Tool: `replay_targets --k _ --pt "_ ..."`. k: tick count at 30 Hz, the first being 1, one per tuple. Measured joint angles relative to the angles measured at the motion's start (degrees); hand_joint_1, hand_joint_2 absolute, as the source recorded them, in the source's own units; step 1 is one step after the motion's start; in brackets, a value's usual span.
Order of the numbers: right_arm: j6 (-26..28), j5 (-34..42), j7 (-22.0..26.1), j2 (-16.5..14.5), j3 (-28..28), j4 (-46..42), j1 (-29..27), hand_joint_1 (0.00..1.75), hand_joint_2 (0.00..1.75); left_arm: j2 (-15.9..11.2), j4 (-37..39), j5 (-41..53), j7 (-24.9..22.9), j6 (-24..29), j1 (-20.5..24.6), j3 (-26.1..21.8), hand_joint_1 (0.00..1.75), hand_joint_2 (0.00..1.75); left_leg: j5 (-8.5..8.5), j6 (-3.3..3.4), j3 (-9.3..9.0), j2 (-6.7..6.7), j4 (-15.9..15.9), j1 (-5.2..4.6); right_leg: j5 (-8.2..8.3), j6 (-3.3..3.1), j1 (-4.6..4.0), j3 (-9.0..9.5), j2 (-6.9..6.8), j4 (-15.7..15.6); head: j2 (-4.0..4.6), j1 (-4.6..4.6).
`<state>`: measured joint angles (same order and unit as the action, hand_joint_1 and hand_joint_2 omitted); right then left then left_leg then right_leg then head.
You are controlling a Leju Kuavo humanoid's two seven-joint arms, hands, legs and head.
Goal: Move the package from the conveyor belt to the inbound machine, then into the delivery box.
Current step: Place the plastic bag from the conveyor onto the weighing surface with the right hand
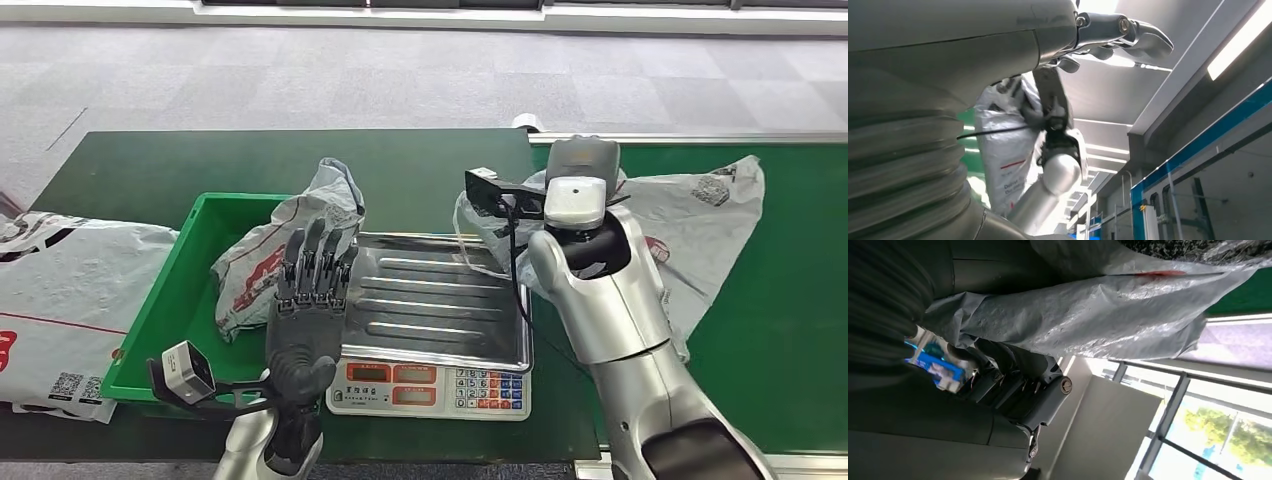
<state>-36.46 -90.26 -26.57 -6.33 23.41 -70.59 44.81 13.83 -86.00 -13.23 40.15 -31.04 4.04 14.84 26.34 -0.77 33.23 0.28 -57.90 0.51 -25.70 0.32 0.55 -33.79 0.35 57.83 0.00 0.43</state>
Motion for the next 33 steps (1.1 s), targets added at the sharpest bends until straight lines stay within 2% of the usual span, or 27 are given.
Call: replay_targets --k 6,8,11,13,17,23,28,33 --pt "0.0 0.1 6.5 -1.1 1.0 12.5 5.0 1.75 1.75 -0.2 0.7 -0.3 0.0 1.0 1.1 1.4 0.0 1.75 -0.02 0.0 0.11 -0.22 0.0 0.01 -0.01 -0.01 0.01 -0.01 -0.18 0.0 0.0 0.01" --pt "0.0 1.3 11.9 -2.3 1.0 14.9 6.0 1.75 1.75 -0.3 1.3 -0.6 0.0 1.1 1.7 1.9 0.0 1.75 -0.02 0.0 0.11 -0.22 0.0 0.01 -0.01 -0.02 0.0 -0.03 -0.19 0.0 0.0 0.01" --pt "0.0 3.5 23.2 -4.7 0.7 17.5 6.6 1.75 1.75 -0.4 2.7 -1.1 0.0 1.0 3.4 2.4 0.0 1.75 -0.04 -0.03 0.11 -0.21 0.0 0.03 -0.02 -0.03 -0.03 -0.06 -0.19 0.0 0.0 0.0" --pt "0.0 3.6 27.2 -6.5 0.5 18.5 6.6 1.75 1.75 -0.5 3.7 -1.3 0.0 0.8 4.5 2.6 0.0 1.75 -0.07 -0.07 0.11 -0.25 0.0 0.05 -0.04 -0.05 -0.06 -0.07 -0.22 0.0 0.0 0.0" --pt "0.0 3.1 28.7 -8.8 0.1 19.8 6.6 1.75 1.75 -0.5 5.1 -1.3 0.0 0.7 5.6 2.6 0.0 1.75 -0.08 -0.09 0.14 -0.28 0.0 0.06 -0.05 -0.08 -0.07 -0.07 -0.25 0.0 0.0 0.01" --pt "0.0 3.2 29.8 -10.1 -0.3 20.8 6.6 1.75 1.75 -0.5 6.2 -1.3 0.0 0.6 6.3 2.6 0.0 1.75 -0.08 -0.08 0.14 -0.29 0.0 0.05 -0.05 -0.08 -0.03 -0.05 -0.25 0.0 0.0 0.01" --pt "0.0 6.7 38.3 -12.1 -0.3 21.7 6.3 1.75 1.75 -0.4 6.8 -2.0 0.0 0.5 7.1 3.0 0.0 1.75 -0.08 -0.09 0.14 -0.26 0.0 0.06 -0.05 -0.09 -0.06 -0.09 -0.23 0.0 0.0 0.0" --pt "0.4 17.1 46.1 -13.2 0.0 23.2 6.0 1.75 1.75 -0.2 6.6 -2.6 0.7 0.0 8.0 3.9 0.0 1.75 -0.1 -0.1 0.19 -0.41 0.0 0.09 -0.07 -0.1 -0.09 -0.04 -0.38 0.0 0.0 0.01"
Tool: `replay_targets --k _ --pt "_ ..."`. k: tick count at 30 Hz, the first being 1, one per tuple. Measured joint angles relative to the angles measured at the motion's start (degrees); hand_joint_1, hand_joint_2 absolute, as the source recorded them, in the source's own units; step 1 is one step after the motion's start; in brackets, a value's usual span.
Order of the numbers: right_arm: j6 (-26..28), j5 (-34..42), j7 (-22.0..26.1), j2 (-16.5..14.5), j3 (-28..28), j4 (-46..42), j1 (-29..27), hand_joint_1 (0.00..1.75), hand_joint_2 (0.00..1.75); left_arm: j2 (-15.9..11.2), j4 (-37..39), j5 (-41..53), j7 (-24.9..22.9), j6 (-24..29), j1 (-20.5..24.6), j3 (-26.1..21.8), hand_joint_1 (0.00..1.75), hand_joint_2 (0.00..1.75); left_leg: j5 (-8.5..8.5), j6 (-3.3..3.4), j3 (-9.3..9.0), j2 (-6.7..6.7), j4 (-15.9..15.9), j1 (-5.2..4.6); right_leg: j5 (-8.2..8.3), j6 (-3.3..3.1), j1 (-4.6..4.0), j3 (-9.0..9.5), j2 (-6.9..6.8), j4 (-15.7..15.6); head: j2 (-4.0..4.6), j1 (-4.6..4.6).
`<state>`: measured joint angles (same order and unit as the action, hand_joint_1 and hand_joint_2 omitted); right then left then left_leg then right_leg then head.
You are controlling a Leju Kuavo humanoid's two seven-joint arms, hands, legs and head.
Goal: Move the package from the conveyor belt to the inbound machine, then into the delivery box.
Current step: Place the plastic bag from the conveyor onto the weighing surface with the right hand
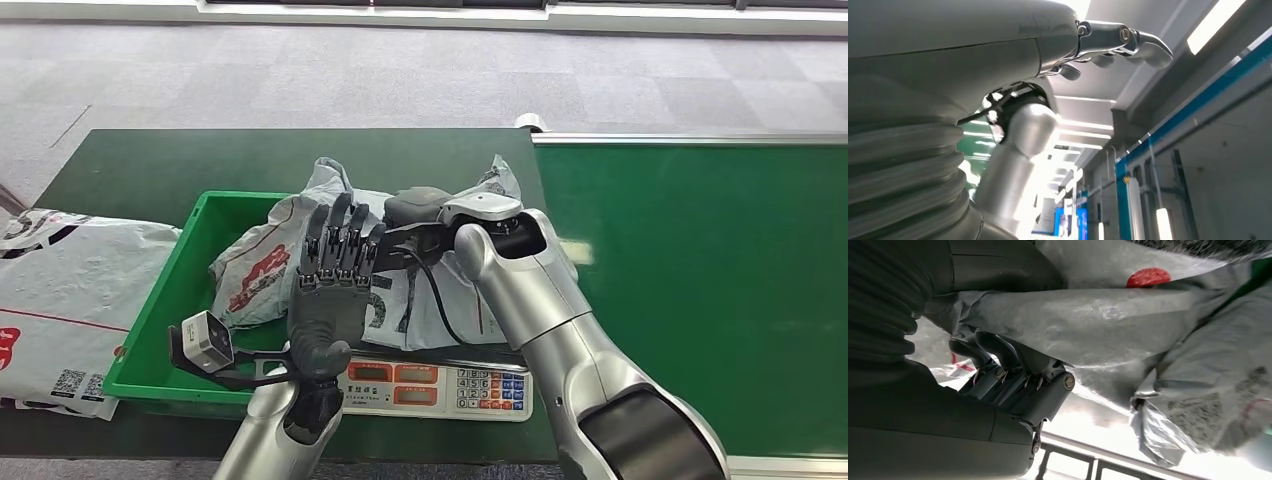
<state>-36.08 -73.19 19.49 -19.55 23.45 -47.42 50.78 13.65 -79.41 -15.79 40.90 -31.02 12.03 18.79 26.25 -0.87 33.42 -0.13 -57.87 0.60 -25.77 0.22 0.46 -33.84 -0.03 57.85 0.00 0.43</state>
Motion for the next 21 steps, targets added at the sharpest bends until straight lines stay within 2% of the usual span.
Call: replay_targets --k 2,7,11,13,15,17,21 --pt "2.3 4.3 1.1 0.2 0.8 0.2 -0.4 1.75 1.75 0.2 -0.6 -0.1 0.3 0.0 0.1 0.5 0.0 1.75 0.0 0.0 0.01 0.0 0.0 0.0 0.0 0.0 0.01 0.0 0.0 0.0 0.0 -0.01" --pt "14.4 10.7 4.3 0.7 2.1 0.2 -2.6 1.75 1.75 0.3 -1.9 -0.3 0.5 0.0 0.2 1.4 0.0 1.75 0.0 0.01 0.03 -0.01 0.0 -0.02 0.0 0.0 0.03 -0.01 -0.01 0.0 0.0 -0.01" --pt "24.9 14.8 8.0 0.9 2.4 -0.4 -5.0 0.0 1.75 0.5 -2.6 0.0 0.5 -0.1 0.4 2.5 0.0 1.75 0.01 0.01 0.05 0.0 0.0 -0.02 0.0 0.0 0.03 -0.04 0.02 0.0 0.01 -0.01" --pt "30.3 15.0 8.3 0.9 2.8 -1.0 -6.0 0.0 1.75 0.5 -2.6 0.5 0.5 -0.2 0.4 2.7 0.0 1.75 0.01 0.01 0.06 0.01 0.0 -0.02 0.0 0.0 0.03 -0.06 0.03 0.0 0.01 -0.01" --pt "34.0 14.5 8.0 0.9 3.3 -1.4 -6.6 0.0 0.87 0.6 -2.6 0.8 0.5 -0.2 0.4 2.7 0.0 1.75 0.01 0.01 0.06 0.01 0.0 -0.02 0.0 0.0 0.02 -0.08 0.03 0.0 0.0 -0.01" --pt "35.5 14.3 7.6 0.9 3.8 -1.7 -6.9 0.0 0.0 0.6 -2.6 0.9 0.5 -0.2 0.4 2.8 0.0 1.75 0.01 0.01 0.07 0.02 0.0 -0.02 0.0 0.0 0.02 -0.1 0.04 0.0 0.0 -0.01" --pt "35.0 15.6 6.6 1.0 3.9 -2.4 -7.4 0.0 0.0 0.6 -2.7 1.7 0.5 -0.2 0.3 2.8 0.0 1.75 0.01 0.01 0.07 0.04 0.0 -0.02 0.0 0.0 0.02 -0.11 0.04 0.0 0.0 -0.01"
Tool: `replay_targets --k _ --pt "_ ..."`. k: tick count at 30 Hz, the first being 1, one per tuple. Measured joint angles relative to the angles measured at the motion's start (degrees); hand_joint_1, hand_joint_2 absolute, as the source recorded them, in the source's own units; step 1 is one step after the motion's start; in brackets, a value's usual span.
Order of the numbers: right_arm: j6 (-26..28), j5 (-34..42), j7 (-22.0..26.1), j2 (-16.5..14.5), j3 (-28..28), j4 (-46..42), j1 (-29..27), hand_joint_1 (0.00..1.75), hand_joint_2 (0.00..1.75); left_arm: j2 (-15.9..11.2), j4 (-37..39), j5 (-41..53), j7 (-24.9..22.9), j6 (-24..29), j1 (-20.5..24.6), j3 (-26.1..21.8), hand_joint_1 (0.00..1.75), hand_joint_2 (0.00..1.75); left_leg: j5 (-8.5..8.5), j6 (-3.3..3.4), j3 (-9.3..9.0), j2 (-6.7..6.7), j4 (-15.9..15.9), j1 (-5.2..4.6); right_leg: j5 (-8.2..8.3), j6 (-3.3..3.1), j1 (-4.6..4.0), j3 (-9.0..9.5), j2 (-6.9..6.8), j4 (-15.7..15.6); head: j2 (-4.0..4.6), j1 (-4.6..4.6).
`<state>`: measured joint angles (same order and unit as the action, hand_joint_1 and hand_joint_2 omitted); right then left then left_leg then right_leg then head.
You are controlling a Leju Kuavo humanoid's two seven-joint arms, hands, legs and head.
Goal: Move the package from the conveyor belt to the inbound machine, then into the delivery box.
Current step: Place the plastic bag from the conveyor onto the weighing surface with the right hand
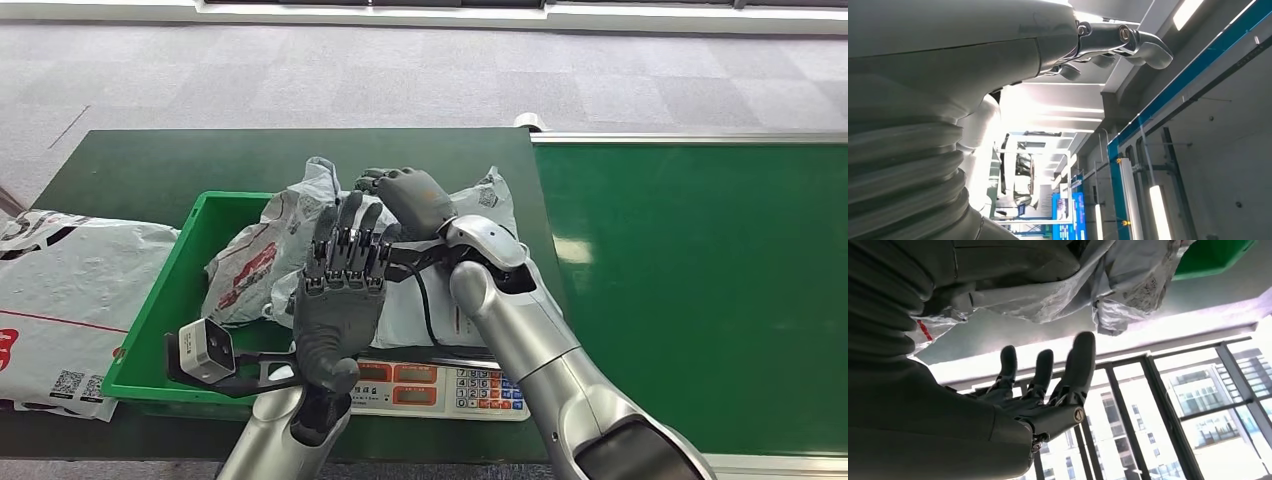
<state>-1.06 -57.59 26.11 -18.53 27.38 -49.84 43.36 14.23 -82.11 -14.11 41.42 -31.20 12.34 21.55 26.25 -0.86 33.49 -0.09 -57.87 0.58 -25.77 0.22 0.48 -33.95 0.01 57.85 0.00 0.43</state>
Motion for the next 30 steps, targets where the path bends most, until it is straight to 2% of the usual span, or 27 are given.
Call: replay_targets --k 4,6,10,15,25,28,30 --pt "-3.2 7.0 0.7 1.4 -0.8 -5.7 -2.9 0.0 0.0 0.0 -0.6 0.6 -0.1 -0.7 0.1 1.1 0.0 1.75 0.0 0.01 0.05 -0.03 0.0 0.0 0.0 0.0 0.04 -0.01 -0.04 0.0 0.0 -0.01" --pt "-3.1 9.3 1.2 2.6 -1.6 -10.3 -4.4 0.0 0.0 0.0 -0.8 0.9 -0.2 -0.9 0.3 1.6 0.0 1.75 0.02 0.04 0.07 0.0 0.0 -0.01 0.0 0.01 0.09 -0.05 -0.01 0.0 0.0 0.01" --pt "-3.6 10.2 3.3 3.6 -2.3 -18.9 -6.2 0.0 0.0 -0.3 0.5 0.8 -1.0 0.9 -0.1 -0.4 0.0 1.75 0.11 0.04 0.05 0.52 0.0 -0.08 0.02 0.01 0.12 -0.29 0.4 0.0 0.0 -0.01" --pt "-10.2 9.3 3.1 4.1 -3.1 -23.4 -7.7 0.0 0.0 -0.5 1.3 0.8 -1.1 1.2 -0.2 -1.3 0.0 1.75 0.09 0.03 0.08 0.59 0.0 -0.07 0.04 -0.02 0.06 -0.33 0.45 0.0 0.0 -0.01" --pt "-26.5 2.2 -0.8 4.2 -5.6 -26.2 -7.8 0.0 0.0 -0.5 1.7 0.9 -1.1 1.6 -0.3 -1.7 0.0 1.75 0.09 0.03 0.07 0.63 0.0 -0.07 0.05 -0.03 0.07 -0.35 0.49 0.0 0.0 0.01" --pt "-32.2 -10.3 -3.0 2.6 -9.9 -31.8 -9.1 0.0 0.0 -0.5 1.8 0.9 -1.1 2.3 -0.3 -1.7 0.0 1.75 0.08 0.04 0.1 0.53 0.0 -0.08 0.06 -0.02 0.07 -0.37 0.42 0.0 0.0 0.0" --pt "-34.3 -15.3 -1.5 1.1 -14.5 -38.2 -10.1 0.0 0.0 -0.5 1.8 0.9 -1.1 2.6 -0.3 -1.7 0.0 1.75 0.07 0.04 0.14 0.47 0.0 -0.08 0.06 -0.01 0.08 -0.39 0.38 0.0 0.0 0.01"
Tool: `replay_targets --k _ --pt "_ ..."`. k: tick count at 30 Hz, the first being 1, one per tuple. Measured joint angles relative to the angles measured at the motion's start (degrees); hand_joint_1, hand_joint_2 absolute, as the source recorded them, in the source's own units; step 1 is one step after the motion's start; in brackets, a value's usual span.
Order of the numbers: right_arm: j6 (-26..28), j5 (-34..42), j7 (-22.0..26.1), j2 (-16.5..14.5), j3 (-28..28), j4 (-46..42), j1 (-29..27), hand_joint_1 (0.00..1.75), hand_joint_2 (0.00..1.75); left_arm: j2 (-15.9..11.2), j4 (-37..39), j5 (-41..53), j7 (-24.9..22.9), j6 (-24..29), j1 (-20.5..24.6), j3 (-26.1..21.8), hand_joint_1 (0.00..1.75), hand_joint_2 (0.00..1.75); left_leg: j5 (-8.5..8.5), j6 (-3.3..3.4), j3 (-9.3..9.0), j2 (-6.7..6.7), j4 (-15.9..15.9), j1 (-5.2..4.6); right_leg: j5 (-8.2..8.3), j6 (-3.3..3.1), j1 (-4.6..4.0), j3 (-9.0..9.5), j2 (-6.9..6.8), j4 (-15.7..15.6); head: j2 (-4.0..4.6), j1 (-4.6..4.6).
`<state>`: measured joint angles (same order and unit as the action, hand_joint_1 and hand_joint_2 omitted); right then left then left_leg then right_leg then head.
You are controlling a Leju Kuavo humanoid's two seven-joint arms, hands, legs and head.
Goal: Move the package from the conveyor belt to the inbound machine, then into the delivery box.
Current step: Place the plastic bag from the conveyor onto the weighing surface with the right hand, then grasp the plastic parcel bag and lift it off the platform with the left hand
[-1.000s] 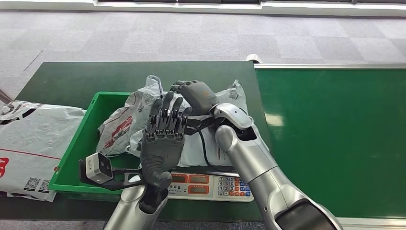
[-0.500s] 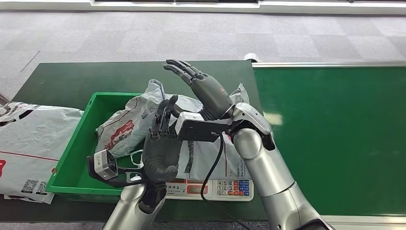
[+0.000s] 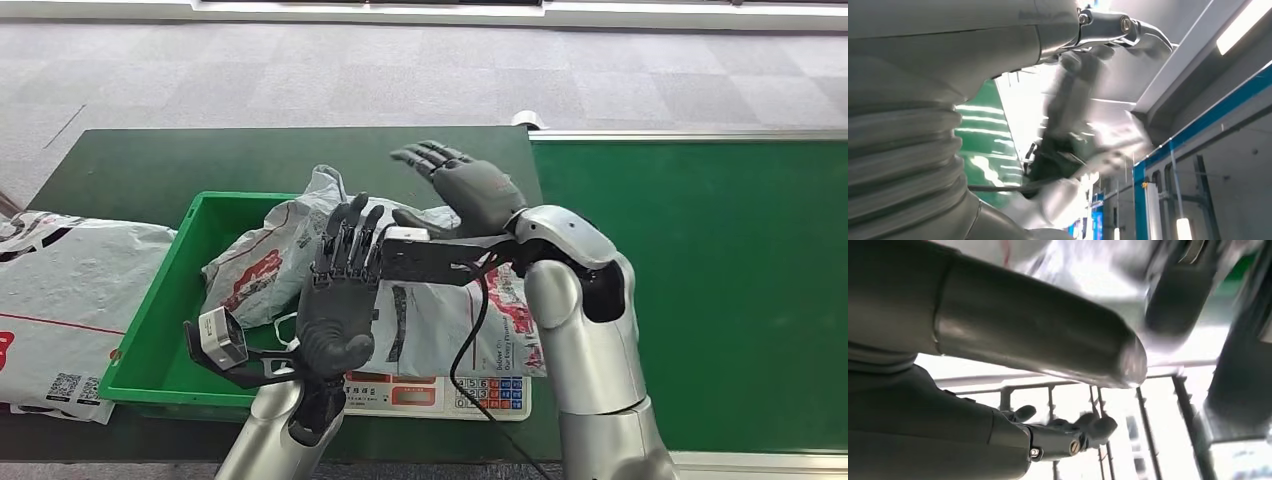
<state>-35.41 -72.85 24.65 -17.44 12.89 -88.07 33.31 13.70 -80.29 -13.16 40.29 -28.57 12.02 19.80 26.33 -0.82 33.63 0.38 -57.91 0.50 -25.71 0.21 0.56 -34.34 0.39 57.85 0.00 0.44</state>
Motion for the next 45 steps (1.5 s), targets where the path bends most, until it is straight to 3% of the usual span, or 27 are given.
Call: replay_targets --k 4,7,13,18,20,24,27,30,37,41,45 --pt "0.6 6.5 9.6 -1.6 -6.2 -14.2 -1.5 0.0 0.0 0.0 0.3 0.0 0.0 1.0 0.5 0.0 0.0 1.75 0.04 0.02 -0.01 0.1 0.0 -0.02 -0.01 0.01 0.03 -0.04 0.08 0.0 0.0 -0.01" --pt "0.6 10.4 14.0 -2.2 -8.8 -24.8 -3.3 0.0 0.0 0.0 0.5 1.1 0.0 3.1 0.8 0.0 0.0 1.75 0.08 0.03 0.0 0.1 0.0 -0.02 -0.03 0.03 0.04 -0.04 0.08 0.0 0.0 0.0" --pt "0.6 13.8 15.4 -3.4 -4.7 -42.0 -8.6 0.0 0.0 0.0 1.7 4.3 0.0 8.5 1.8 0.0 0.0 1.75 0.12 -0.02 -0.01 0.21 0.0 -0.02 -0.05 0.02 0.02 -0.05 0.16 0.0 0.0 0.0" --pt "2.7 14.7 14.1 -2.5 1.0 -47.1 -10.9 0.0 0.0 -0.2 1.1 3.7 0.0 12.3 1.9 -1.0 0.0 1.75 0.09 -0.04 -0.06 0.24 0.0 0.03 -0.04 0.0 -0.03 0.04 0.17 0.0 0.0 0.03" --pt "6.1 14.9 13.8 -2.1 1.5 -47.5 -11.4 0.0 0.0 -0.1 -1.3 1.1 0.0 13.7 2.0 -3.8 0.0 1.75 0.06 -0.06 -0.06 0.26 0.0 0.03 -0.02 -0.02 -0.03 0.04 0.18 0.0 0.0 0.02" --pt "12.3 15.1 13.7 -1.5 2.1 -47.8 -11.7 0.0 0.0 0.1 -5.1 -4.2 0.1 14.4 3.7 -15.0 0.0 1.75 0.01 -0.11 -0.17 0.33 0.0 0.04 0.0 -0.05 -0.05 0.05 0.28 0.0 0.0 -0.01" --pt "15.3 14.9 13.6 -1.3 2.3 -48.1 -12.2 0.0 0.0 0.1 -6.4 -0.7 0.0 15.3 4.8 -20.5 0.0 1.75 -0.03 -0.12 -0.17 0.32 0.0 0.06 0.0 -0.05 -0.07 0.05 0.3 0.0 0.0 0.0" --pt "15.8 14.1 13.5 -1.2 2.1 -48.6 -12.4 0.0 0.0 -0.2 -7.1 8.7 0.0 18.0 5.5 -22.1 0.0 1.75 -0.02 -0.11 -0.16 0.33 0.0 0.06 0.0 -0.06 -0.06 0.05 0.31 0.0 0.0 0.0" --pt "15.8 13.6 13.5 -1.2 1.8 -49.1 -12.4 0.0 0.0 -0.8 -7.3 15.6 0.0 20.4 5.8 -21.2 0.0 1.75 -0.02 -0.11 -0.16 0.33 0.0 0.06 0.0 -0.05 -0.04 0.04 0.31 0.0 0.0 0.0" --pt "15.8 13.6 14.4 -0.9 -0.7 -49.9 -11.3 0.0 0.0 -7.7 -5.8 42.4 0.0 24.5 7.8 -8.5 0.0 1.75 0.0 -0.1 -0.13 0.35 0.0 0.03 0.01 -0.05 -0.01 0.01 0.31 0.0 0.0 -0.01" --pt "15.5 13.2 15.0 -1.0 -1.9 -49.7 -10.8 0.0 0.0 -10.5 -4.8 48.9 -0.3 22.7 9.0 -4.3 0.0 1.75 -0.01 -0.11 -0.13 0.34 0.0 0.04 0.01 -0.06 -0.04 0.0 0.31 0.0 0.0 -0.01"
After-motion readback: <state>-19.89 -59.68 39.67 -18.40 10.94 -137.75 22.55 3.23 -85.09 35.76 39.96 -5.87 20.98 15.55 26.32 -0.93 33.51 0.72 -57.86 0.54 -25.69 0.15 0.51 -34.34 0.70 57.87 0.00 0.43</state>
